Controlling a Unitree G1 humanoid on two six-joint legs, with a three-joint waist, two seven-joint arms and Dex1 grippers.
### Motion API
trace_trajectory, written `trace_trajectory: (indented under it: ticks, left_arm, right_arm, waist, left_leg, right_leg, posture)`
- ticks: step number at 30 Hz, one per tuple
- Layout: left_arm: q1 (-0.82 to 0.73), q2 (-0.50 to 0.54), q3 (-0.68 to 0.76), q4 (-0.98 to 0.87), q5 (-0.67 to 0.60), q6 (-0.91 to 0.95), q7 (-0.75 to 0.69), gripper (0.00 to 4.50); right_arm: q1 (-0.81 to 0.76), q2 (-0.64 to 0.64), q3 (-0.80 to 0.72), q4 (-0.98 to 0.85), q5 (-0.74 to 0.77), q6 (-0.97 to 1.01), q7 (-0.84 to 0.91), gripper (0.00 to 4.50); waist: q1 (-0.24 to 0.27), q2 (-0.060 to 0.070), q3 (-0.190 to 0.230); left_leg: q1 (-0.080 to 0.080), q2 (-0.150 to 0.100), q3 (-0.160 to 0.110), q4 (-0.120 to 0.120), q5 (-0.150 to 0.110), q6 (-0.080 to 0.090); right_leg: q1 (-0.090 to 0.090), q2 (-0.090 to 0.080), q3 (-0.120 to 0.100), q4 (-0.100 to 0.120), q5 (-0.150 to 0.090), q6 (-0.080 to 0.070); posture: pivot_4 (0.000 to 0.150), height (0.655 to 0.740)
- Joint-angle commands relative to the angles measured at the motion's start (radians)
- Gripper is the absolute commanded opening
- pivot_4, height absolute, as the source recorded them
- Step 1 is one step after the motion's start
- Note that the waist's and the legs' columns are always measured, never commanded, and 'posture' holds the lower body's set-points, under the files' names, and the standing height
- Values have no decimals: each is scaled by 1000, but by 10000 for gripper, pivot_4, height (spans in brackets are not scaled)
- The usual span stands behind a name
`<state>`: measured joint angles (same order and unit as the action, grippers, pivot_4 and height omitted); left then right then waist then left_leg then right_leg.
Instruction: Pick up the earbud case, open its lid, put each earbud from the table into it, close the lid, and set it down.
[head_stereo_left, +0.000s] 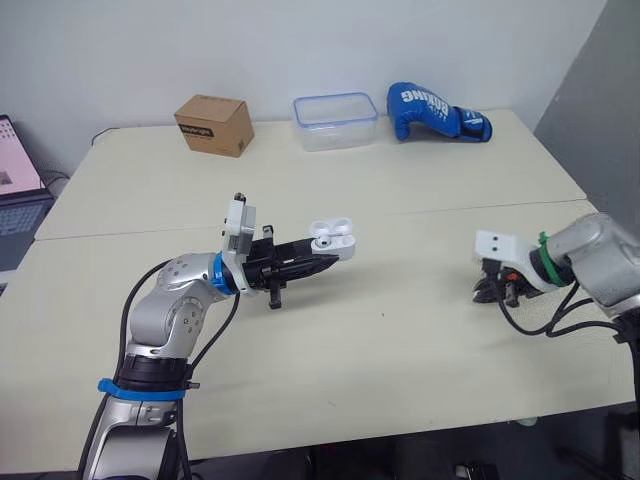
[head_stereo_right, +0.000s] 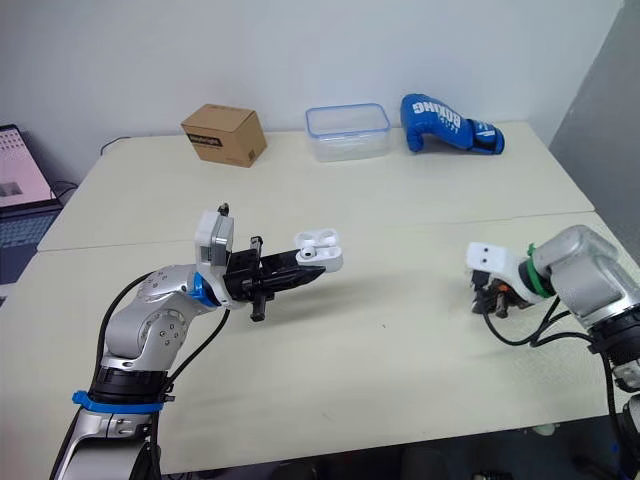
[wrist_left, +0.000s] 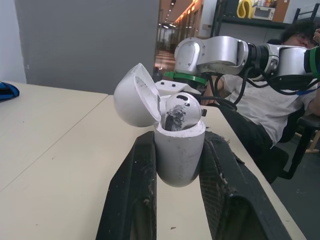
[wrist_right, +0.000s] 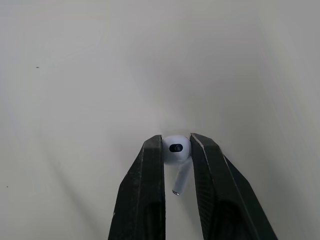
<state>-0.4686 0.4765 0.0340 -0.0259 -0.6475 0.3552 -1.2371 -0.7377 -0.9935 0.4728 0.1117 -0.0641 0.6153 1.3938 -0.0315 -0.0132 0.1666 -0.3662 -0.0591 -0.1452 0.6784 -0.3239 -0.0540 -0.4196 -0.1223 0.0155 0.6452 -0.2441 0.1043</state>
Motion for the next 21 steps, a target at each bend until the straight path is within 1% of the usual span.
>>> trace_trajectory:
  ticks: [1,8,15,16,17,19,21]
  left_arm:
    - [-12,-4,6,-6,1,-27,-9,7710]
    - [1,-2,9,-22,1,-33,0,7710]
    - [13,-1,10,-34,1,-33,8,7710]
    - [13,0,10,-34,1,-33,8,7710]
    - [13,0,9,-33,2,-33,8,7710]
    - [12,0,9,-34,2,-33,8,7710]
    - [10,1,9,-31,2,-33,6,7710]
  right_arm:
    - [-37,22,38,14,-67,-53,5,4206]
    - [-58,61,66,97,-136,-140,17,4206]
    - [-48,66,52,88,-143,-149,49,4206]
    - [-46,64,51,84,-144,-153,51,11448]
    - [-44,63,50,81,-146,-157,51,13897]
    - [-42,57,46,74,-150,-164,54,20211]
    - [-47,49,41,63,-151,-168,62,20211]
  waist:
    - [0,0,0]
    - [0,0,0]
    - [0,-1,-1]
    - [0,-1,-1]
    - [0,-1,-1]
    - [0,-1,-1]
    - [0,-1,0]
  left_leg:
    - [0,0,0,0,0,0]
    - [0,0,0,0,0,0]
    - [1,0,0,1,0,0]
    - [1,0,0,1,0,0]
    - [1,0,0,1,0,0]
    - [1,0,0,1,0,0]
    - [1,0,0,1,0,0]
  right_leg:
    - [0,0,0,0,0,0]
    - [0,0,0,0,0,0]
    - [1,0,0,0,0,0]
    - [1,0,0,0,0,0]
    - [1,0,0,0,0,0]
    - [1,0,0,0,0,0]
    - [1,0,0,0,0,0]
  posture:
    - [1500,7307]
    - [1500,7307]
    - [1500,7307]
    - [1500,7307]
    - [1500,7307]
    - [1500,7307]
    - [1500,7307]
